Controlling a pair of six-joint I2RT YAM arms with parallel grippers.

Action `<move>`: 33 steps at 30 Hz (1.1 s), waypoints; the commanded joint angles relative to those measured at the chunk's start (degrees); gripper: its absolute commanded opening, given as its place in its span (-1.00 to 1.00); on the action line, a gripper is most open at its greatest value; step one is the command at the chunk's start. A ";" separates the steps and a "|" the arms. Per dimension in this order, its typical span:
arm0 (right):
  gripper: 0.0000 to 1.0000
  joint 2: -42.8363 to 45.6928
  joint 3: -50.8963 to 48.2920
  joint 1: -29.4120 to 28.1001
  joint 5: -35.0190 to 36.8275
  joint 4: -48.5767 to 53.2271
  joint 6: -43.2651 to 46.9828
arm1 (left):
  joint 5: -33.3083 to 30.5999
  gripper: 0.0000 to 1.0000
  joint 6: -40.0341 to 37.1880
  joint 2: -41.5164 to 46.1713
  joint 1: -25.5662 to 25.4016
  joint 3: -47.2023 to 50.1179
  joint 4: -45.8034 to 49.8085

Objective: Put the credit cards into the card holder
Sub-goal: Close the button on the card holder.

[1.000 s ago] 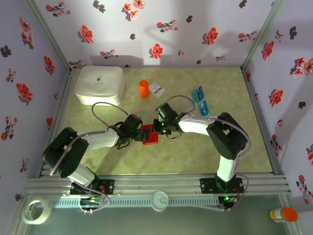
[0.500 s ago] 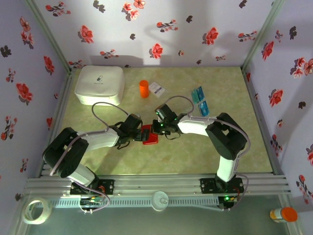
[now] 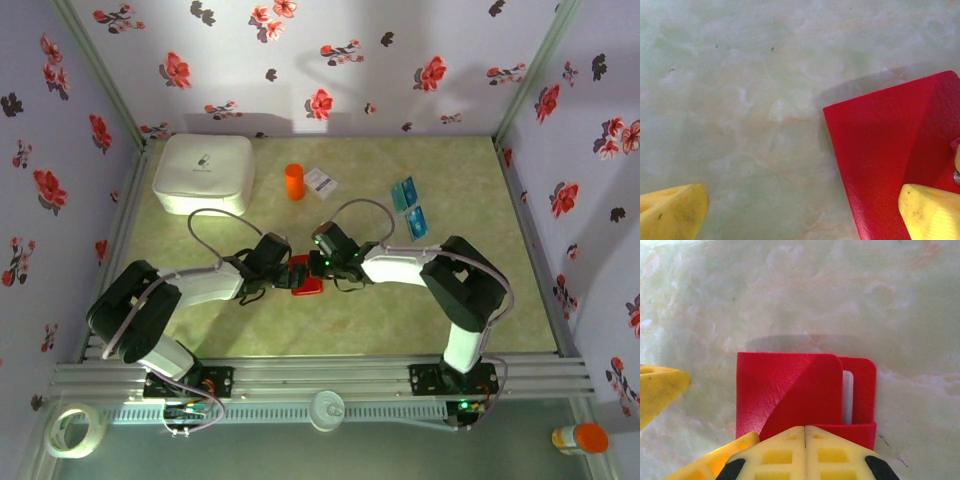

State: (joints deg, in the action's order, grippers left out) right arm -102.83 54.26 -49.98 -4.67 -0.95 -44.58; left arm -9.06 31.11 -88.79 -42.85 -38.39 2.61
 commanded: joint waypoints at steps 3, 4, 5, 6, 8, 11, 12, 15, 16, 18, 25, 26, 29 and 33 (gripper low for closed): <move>-1.00 -4.86 -5.75 -5.83 0.08 7.31 0.43 | 2.56 0.99 0.70 -4.64 -0.43 2.71 1.79; -1.00 -5.18 -6.29 -6.34 0.40 6.94 0.16 | 2.51 0.99 0.71 -4.63 -0.39 2.75 1.78; -1.00 -5.42 -6.76 -6.81 0.73 6.68 -0.02 | 2.51 1.00 0.79 -4.55 -0.39 2.85 1.78; -1.00 -5.70 -7.33 -7.53 1.18 6.42 -0.24 | 2.56 1.00 0.81 -4.47 -0.40 2.80 1.78; -1.00 -6.06 -8.58 -8.85 2.05 5.40 -0.81 | 2.54 1.00 0.99 -4.29 -0.39 2.89 1.78; -1.00 -6.18 -11.18 -10.46 3.46 3.76 -1.47 | 2.55 1.00 1.38 -3.69 -0.39 3.25 1.61; -1.00 -6.31 -12.36 -11.04 3.90 2.47 -1.80 | 2.55 1.00 1.50 -3.37 -0.38 3.24 1.61; -1.00 -6.60 -14.45 -11.87 4.88 -0.05 -1.70 | 2.55 0.99 2.71 -2.45 0.10 3.24 1.86; -1.00 -6.82 -14.91 -12.07 5.34 -0.57 -1.64 | 2.49 0.99 3.44 -2.09 0.50 3.47 1.87; -1.00 -7.20 -15.96 -12.55 6.04 -2.00 -1.48 | 2.54 0.99 4.88 -1.14 1.12 4.06 1.74; -1.00 -8.47 -18.11 -13.91 8.11 -3.88 -1.39 | 2.86 0.99 9.22 0.22 4.14 4.78 2.12; -1.00 -8.92 -18.28 -13.93 8.06 -4.09 -1.46 | 2.98 0.99 9.22 0.12 4.26 4.58 2.13; -1.00 -9.62 -18.07 -14.00 7.74 -4.15 -1.69 | 3.30 0.99 9.21 0.17 4.22 4.28 1.52; -1.00 -9.16 -16.94 -13.98 7.82 -2.57 -2.00 | 3.40 0.99 8.77 0.36 4.27 3.67 1.73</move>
State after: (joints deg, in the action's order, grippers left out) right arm -103.46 41.58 -59.81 17.10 -25.32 -46.54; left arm -6.17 36.88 -86.50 -40.05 -36.21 -0.62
